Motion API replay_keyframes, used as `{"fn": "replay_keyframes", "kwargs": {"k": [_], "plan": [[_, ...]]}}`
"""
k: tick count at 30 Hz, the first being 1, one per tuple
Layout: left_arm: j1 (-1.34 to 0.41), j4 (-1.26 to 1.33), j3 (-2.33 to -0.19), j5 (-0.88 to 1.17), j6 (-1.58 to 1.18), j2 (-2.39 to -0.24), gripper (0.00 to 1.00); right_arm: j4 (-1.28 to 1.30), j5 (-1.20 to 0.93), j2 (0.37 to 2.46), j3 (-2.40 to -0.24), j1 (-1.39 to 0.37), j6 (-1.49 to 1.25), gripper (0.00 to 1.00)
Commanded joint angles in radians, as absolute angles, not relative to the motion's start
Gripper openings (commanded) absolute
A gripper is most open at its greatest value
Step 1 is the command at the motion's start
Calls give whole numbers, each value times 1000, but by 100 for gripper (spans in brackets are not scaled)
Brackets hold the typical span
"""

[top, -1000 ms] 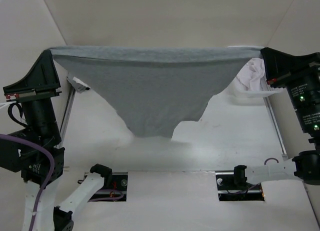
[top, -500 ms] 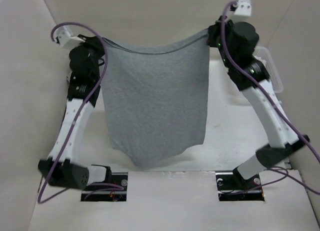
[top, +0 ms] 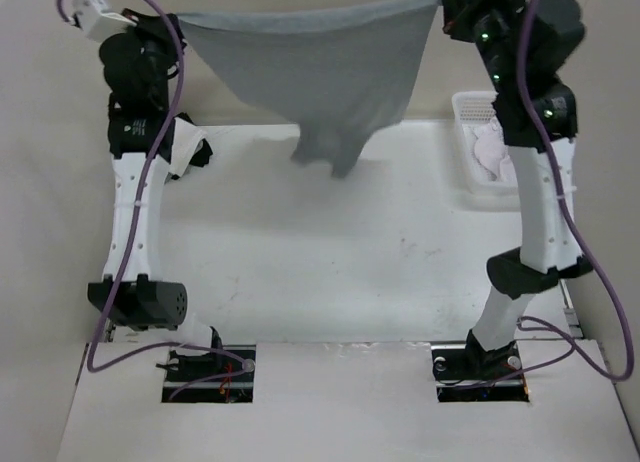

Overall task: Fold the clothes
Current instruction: Flatten the tank top out, then fold the tank top

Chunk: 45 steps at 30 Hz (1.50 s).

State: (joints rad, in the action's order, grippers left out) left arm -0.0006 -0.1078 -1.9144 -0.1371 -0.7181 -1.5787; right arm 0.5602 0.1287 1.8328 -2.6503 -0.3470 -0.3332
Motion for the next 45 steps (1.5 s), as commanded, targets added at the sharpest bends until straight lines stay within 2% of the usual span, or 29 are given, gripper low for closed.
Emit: {"fn": "replay_keyframes", "kwargs": {"k": [1,4,7,13,16,18,21,25,30,33,35,39,42,45], "plan": [[27,-14,-1945,-121,-701,-1456,2,468,113,1720,-2627,-346,-348,0],[22,8,-1875,-124,-681,-1422,2,448,126,1622,-2429,-344,-357,0],[5,50,-1699,-143,-680,-1340,2,378,164,1467,-2127,-347,-345,0],[-59,141,-1072,-227,-703,-993,2,207,248,1033,-1336,-464,-406,0],[-84,82,-753,-267,-721,-754,2,187,294,815,-990,-589,-492,0],[-74,-18,-662,-258,-732,-634,2,241,363,688,-826,-713,-544,0],[-88,-248,-577,-238,-716,-418,2,449,469,545,-700,-945,-674,0],[-119,-599,-578,-195,-748,-192,2,804,564,424,-678,-1293,-941,0],[-220,-799,-662,-248,-841,-100,2,1021,656,478,-701,-1703,-1285,0],[-222,-808,-680,-264,-836,-107,2,1032,750,566,-715,-1806,-1350,1],[-216,-757,-654,-270,-830,-138,2,1002,776,589,-724,-1724,-1307,0],[-203,-502,-586,-278,-844,-292,2,781,730,575,-695,-1417,-1018,0],[-183,-246,-561,-308,-857,-496,2,451,495,638,-667,-1045,-711,0],[-162,-19,-603,-348,-865,-760,2,180,180,817,-681,-692,-591,0]]}}
